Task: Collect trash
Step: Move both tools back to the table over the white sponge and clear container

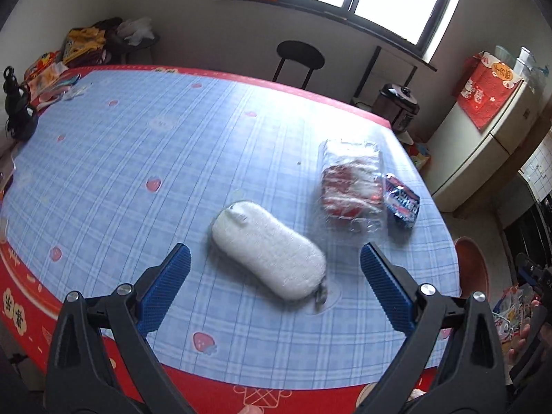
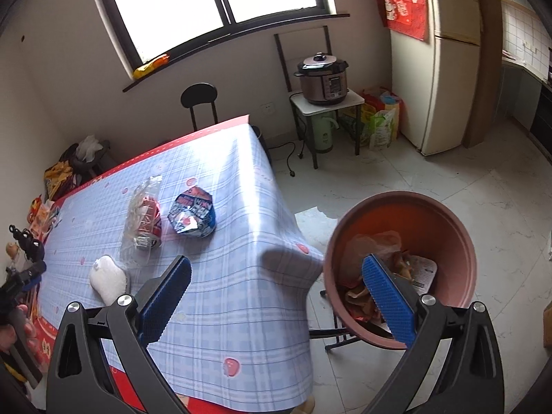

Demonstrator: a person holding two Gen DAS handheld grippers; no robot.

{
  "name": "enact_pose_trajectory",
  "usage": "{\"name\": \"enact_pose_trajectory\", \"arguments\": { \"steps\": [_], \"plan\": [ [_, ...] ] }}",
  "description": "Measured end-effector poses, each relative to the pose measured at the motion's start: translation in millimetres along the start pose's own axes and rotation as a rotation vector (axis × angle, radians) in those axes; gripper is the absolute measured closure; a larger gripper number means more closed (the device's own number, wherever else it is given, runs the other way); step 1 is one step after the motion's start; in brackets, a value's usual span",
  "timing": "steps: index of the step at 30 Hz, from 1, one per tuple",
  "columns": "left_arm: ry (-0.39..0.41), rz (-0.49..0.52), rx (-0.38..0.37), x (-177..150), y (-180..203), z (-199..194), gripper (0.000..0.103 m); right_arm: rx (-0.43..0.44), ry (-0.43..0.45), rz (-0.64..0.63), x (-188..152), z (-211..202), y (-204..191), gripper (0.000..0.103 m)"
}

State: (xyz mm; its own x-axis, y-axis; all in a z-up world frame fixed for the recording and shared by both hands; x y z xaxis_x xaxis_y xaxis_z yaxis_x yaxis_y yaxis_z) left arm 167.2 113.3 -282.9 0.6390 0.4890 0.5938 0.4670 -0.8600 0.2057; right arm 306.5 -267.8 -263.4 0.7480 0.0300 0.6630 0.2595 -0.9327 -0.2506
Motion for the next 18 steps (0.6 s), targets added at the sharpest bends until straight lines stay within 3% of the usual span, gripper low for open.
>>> {"name": "enact_pose_trajectory", "arguments": {
  "steps": [7, 9, 10, 11, 18],
  "plan": [
    [-0.112, -0.086, -0.073, -26.1, -29.5, 37.1, 0.007, 0.014, -0.064, -0.051, -11.3, 18.5, -63.2, 0.005],
    [-0.116, -0.092, -0.104, -24.2, -33.8, 45.0, 0.015, 0.009, -0.073, -0.055, -13.7, 19.9, -74.6, 0.005],
    [-0.119, -0.09, -0.115, -23.6, -36.8, 50.3, 0.028, 0.001, -0.076, -0.058, -14.9, 21.1, -78.1, 0.005],
    [-0.126, -0.091, -0.117, -22.6, -40.1, 56.4, 0.031, -0.009, -0.081, -0.062, -15.8, 22.0, -82.5, 0.005],
    [-0.148, -0.064, -0.129, -11.4, -54.9, 99.3, 0.031, -0.093, -0.102, -0.068, -22.5, 27.3, -97.0, 0.005]
  ]
}}
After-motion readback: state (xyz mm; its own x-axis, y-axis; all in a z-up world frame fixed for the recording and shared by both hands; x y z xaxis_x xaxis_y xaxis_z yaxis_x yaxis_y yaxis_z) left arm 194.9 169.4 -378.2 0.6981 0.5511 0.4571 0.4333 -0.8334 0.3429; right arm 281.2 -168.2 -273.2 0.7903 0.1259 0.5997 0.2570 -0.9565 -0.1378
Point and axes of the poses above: each gripper's, at about its wrist camera, not at the fingertips, and z roughly the way its jaws point, y to its right, x to its top, the point moved 6 cm from there along z, roughly the way its jaws point, and after that the axes turned 2 degrees about y, right-handed, at the moved point
